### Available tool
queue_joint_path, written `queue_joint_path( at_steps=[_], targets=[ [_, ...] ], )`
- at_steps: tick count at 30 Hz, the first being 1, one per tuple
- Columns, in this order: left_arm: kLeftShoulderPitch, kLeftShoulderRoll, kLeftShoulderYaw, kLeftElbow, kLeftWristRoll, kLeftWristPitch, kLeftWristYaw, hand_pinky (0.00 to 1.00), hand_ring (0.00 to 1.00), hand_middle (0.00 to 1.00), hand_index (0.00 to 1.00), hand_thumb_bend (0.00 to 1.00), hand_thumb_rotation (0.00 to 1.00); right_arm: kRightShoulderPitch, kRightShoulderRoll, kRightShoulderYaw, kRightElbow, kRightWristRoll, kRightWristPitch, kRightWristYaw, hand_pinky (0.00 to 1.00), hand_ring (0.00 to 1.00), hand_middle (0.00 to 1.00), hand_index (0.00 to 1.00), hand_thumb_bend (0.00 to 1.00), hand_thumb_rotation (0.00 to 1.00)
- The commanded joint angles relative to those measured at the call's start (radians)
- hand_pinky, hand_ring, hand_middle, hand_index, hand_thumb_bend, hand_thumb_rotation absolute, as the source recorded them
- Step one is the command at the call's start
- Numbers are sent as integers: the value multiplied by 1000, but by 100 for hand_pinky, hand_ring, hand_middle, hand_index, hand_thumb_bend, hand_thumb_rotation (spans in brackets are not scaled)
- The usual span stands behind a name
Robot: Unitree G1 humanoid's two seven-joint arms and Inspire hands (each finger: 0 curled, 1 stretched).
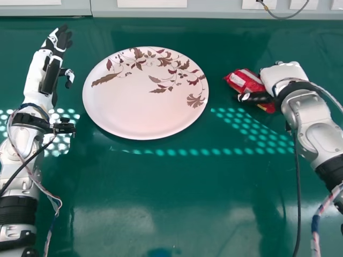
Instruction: Pick up biscuit and place it in the plate
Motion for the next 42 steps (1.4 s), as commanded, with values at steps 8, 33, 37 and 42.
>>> queue_joint_path(
  at_steps=[8, 33, 37, 42],
  targets=[
    [26, -11, 16, -21, -14, -11, 7, 0, 100, 98, 100, 100, 100, 75, -45, -13, 87, 38, -105, -107, 26, 40, 53, 52, 51, 0],
    [35, -11, 12, -41, -19, 12, 9, 0, 100, 93, 100, 100, 100, 125, -51, -171, -145, 123, -101, -142, 29, 43, 56, 53, 49, 0],
    [40, -8, 16, -40, -26, 11, 5, 0, 100, 92, 100, 100, 100, 154, -53, -228, -236, 153, -101, -157, 28, 43, 56, 53, 49, 0],
    [46, 2, 17, -41, -15, 14, 14, 0, 99, 91, 100, 100, 100, 169, -52, -277, -408, 128, -30, -69, 26, 40, 51, 56, 48, 0]
  ],
)
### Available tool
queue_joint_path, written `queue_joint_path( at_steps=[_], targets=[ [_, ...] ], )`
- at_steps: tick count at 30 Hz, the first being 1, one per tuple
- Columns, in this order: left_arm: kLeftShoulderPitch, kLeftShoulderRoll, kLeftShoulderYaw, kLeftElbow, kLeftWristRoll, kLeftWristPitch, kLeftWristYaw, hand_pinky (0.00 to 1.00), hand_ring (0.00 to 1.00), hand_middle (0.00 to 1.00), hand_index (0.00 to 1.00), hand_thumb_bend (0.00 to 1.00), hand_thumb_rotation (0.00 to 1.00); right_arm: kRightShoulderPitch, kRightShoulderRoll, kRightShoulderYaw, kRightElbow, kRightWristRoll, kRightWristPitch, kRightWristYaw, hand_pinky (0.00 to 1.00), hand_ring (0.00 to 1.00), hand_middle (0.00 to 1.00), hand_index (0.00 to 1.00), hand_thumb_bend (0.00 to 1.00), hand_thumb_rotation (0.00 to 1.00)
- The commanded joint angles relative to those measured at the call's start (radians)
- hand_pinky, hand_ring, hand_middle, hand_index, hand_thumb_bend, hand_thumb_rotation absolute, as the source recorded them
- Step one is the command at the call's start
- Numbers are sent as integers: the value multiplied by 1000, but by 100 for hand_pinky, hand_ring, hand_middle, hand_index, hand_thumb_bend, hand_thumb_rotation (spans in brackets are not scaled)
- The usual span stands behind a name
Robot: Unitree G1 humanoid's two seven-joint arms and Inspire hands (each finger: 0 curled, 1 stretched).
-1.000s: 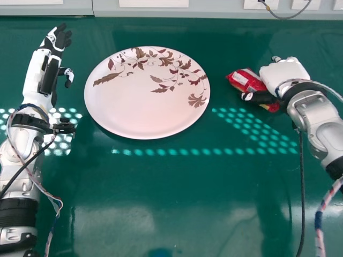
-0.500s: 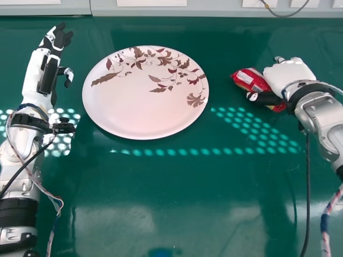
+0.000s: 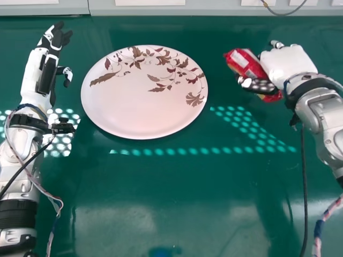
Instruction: Pick up biscuit and place it in the plate
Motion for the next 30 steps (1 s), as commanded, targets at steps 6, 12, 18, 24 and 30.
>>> queue_joint_path(
  at_steps=[6, 12, 18, 24, 30],
  targets=[
    [21, 9, 11, -16, 6, 17, 7, 0, 99, 91, 100, 100, 100, -14, -23, -101, -196, 44, 3, 110, 26, 41, 55, 54, 49, 0],
    [15, 13, 8, -15, 9, 24, 6, 0, 100, 91, 100, 100, 100, -93, -19, -108, -255, 40, -32, 179, 28, 41, 52, 54, 49, 0],
    [1, 17, 5, -10, 12, 30, 5, 0, 95, 89, 100, 100, 100, -223, 67, -45, -142, 14, -103, 123, 26, 41, 53, 55, 48, 0],
    [-14, 21, 6, 10, 6, 7, -13, 0, 97, 91, 100, 100, 100, -365, 199, 67, 38, -48, -151, 62, 26, 42, 54, 53, 49, 0],
    [-17, 19, 6, -7, 3, 17, -20, 0, 94, 89, 100, 100, 99, -483, 350, 142, 269, -54, -203, -65, 28, 43, 54, 52, 49, 0]
  ],
)
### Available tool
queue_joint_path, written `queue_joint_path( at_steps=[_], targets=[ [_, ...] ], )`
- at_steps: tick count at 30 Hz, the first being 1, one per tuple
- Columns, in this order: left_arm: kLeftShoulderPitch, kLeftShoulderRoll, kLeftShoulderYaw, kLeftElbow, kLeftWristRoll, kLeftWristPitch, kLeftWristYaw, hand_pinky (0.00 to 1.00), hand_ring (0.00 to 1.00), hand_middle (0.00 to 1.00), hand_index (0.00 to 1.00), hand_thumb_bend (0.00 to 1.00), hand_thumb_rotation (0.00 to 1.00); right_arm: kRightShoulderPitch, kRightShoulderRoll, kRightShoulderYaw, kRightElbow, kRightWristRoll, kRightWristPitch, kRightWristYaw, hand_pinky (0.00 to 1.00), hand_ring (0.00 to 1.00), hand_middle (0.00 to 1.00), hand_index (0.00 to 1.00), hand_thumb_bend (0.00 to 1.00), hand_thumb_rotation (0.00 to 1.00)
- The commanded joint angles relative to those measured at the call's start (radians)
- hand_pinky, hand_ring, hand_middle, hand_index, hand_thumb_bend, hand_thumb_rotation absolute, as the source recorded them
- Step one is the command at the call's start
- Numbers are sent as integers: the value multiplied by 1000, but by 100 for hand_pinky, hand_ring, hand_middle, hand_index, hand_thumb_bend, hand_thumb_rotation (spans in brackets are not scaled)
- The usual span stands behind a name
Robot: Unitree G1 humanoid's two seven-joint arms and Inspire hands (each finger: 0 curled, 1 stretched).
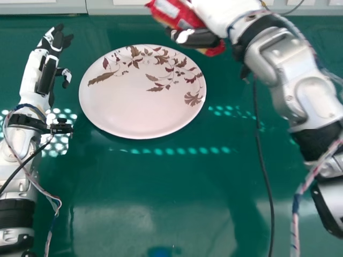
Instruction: Pick up biscuit and place it in the plate
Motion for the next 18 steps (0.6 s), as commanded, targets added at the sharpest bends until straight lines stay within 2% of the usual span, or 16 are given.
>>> queue_joint_path(
  at_steps=[1, 5, 10, 18],
  targets=[
    [0, 5, 5, -9, -4, 1, -5, 0, 93, 89, 100, 100, 99, -63, 53, 26, 76, 2, -9, -53, 28, 43, 54, 52, 49, 0],
    [-1, 3, 3, -18, -1, 3, -3, 0, 90, 87, 100, 100, 99, -123, 131, 64, 228, 12, -34, -119, 31, 43, 53, 52, 49, 0],
    [2, 2, 4, -27, -1, 0, -3, 0, 87, 85, 100, 100, 99, -159, 198, 92, 381, 34, -65, -206, 31, 43, 52, 53, 49, 0],
    [6, 5, 7, -27, 3, -3, 1, 0, 83, 81, 100, 100, 99, -195, 249, 168, 578, 18, -61, -282, 28, 41, 50, 56, 49, 0]
  ],
)
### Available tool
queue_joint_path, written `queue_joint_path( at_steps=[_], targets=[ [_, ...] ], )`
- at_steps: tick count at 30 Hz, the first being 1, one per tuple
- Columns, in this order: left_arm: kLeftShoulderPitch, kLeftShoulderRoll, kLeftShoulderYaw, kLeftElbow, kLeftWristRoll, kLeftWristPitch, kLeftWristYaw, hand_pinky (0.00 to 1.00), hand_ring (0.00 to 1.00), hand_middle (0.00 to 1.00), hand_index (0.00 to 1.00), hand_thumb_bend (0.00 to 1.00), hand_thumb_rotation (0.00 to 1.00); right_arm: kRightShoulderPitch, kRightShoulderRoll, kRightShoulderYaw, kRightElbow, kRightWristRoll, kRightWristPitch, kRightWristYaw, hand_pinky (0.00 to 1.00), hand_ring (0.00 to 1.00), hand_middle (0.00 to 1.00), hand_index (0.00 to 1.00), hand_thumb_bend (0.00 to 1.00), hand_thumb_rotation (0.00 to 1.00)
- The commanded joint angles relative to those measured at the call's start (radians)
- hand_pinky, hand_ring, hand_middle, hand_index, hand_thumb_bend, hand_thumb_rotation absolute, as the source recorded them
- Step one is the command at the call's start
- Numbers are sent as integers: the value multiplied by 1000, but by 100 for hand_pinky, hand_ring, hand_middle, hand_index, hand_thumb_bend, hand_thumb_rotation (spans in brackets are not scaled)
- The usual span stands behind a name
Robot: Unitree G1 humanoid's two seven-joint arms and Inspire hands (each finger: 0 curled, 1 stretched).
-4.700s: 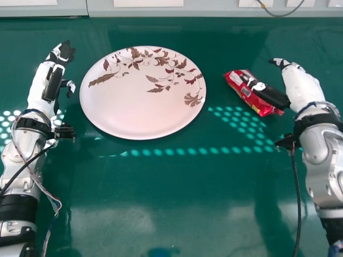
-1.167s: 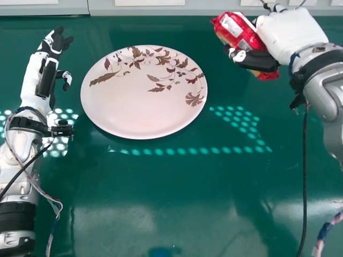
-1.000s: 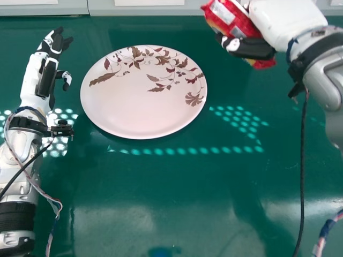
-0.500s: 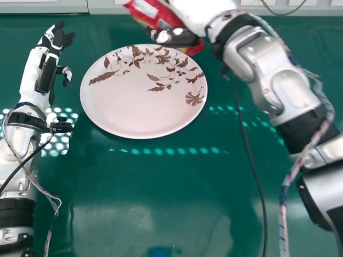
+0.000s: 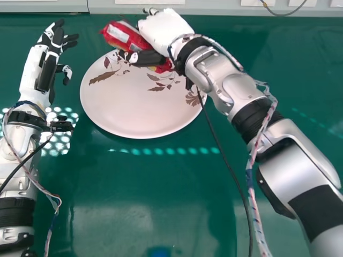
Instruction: Pick up biscuit and place it in the plate
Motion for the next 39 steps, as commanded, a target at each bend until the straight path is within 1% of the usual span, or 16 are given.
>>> queue_joint_path(
  at_steps=[1, 3, 6, 9, 11, 14, 16, 21, 22, 23, 25, 28, 31, 35, 38, 39],
  targets=[
    [10, 6, 7, -18, 3, -6, 2, 0, 83, 81, 100, 100, 99, -38, 9, 26, 41, -6, -3, -30, 28, 41, 50, 56, 49, 0],
    [11, 7, 6, -16, 6, -10, 3, 0, 82, 80, 100, 100, 100, -44, 9, 42, 78, -1, -16, -32, 27, 40, 50, 56, 49, 0],
    [10, 4, 8, -14, 0, -6, 1, 0, 75, 77, 98, 100, 99, -57, 6, 71, 122, -8, -25, -39, 27, 40, 50, 56, 49, 0],
    [10, 0, 8, -18, -1, 3, 5, 0, 73, 76, 97, 100, 98, -64, 2, 100, 155, -21, -23, -55, 28, 41, 51, 55, 49, 0],
    [11, 1, 8, -15, 0, 0, 7, 0, 73, 75, 96, 100, 98, -58, -1, 94, 163, -4, -31, -63, 28, 41, 51, 55, 49, 0],
    [15, 3, 7, -14, 11, -2, 14, 0, 74, 77, 97, 100, 98, -49, -7, 83, 166, 22, -38, -51, 28, 41, 52, 55, 49, 0],
    [17, 2, 7, -22, 11, 6, 14, 0, 80, 80, 99, 100, 100, -47, -12, 89, 165, 29, -42, -44, 28, 40, 50, 56, 49, 0],
    [17, 0, 9, -26, 7, 10, 12, 0, 86, 84, 100, 100, 99, -34, -25, 98, 147, 34, -52, -42, 29, 39, 47, 56, 49, 0],
    [17, -1, 9, -25, 6, 8, 12, 0, 86, 84, 100, 100, 99, -28, -27, 92, 142, 42, -55, -45, 22, 37, 46, 55, 50, 0],
    [16, -1, 9, -22, 6, 6, 12, 0, 86, 84, 100, 100, 99, -23, -27, 86, 137, 52, -52, -38, 17, 37, 45, 54, 50, 0],
    [16, -1, 9, -19, 7, 4, 12, 0, 85, 83, 100, 100, 100, -17, -28, 82, 125, 64, -45, -27, 14, 36, 44, 53, 51, 0],
    [16, -1, 7, -19, 13, 4, 17, 0, 84, 83, 100, 100, 100, -13, -37, 88, 108, 67, -50, -31, 14, 36, 45, 53, 51, 0],
    [15, -1, 6, -14, 15, -6, 17, 0, 81, 81, 99, 100, 100, -8, -44, 94, 94, 59, -46, -38, 14, 35, 44, 53, 51, 0],
    [12, -3, 6, -14, 7, -4, 13, 0, 78, 79, 96, 100, 99, 3, -45, 82, 76, 77, -45, -25, 17, 36, 46, 54, 51, 0],
    [11, -2, 5, -13, 8, -4, 14, 0, 78, 80, 96, 100, 99, 7, -49, 82, 65, 84, -45, -19, 16, 36, 45, 54, 51, 0],
    [12, -3, 6, -14, 6, -1, 13, 0, 79, 80, 97, 100, 99, 8, -49, 79, 62, 88, -43, -14, 17, 36, 46, 54, 51, 0]
  ],
)
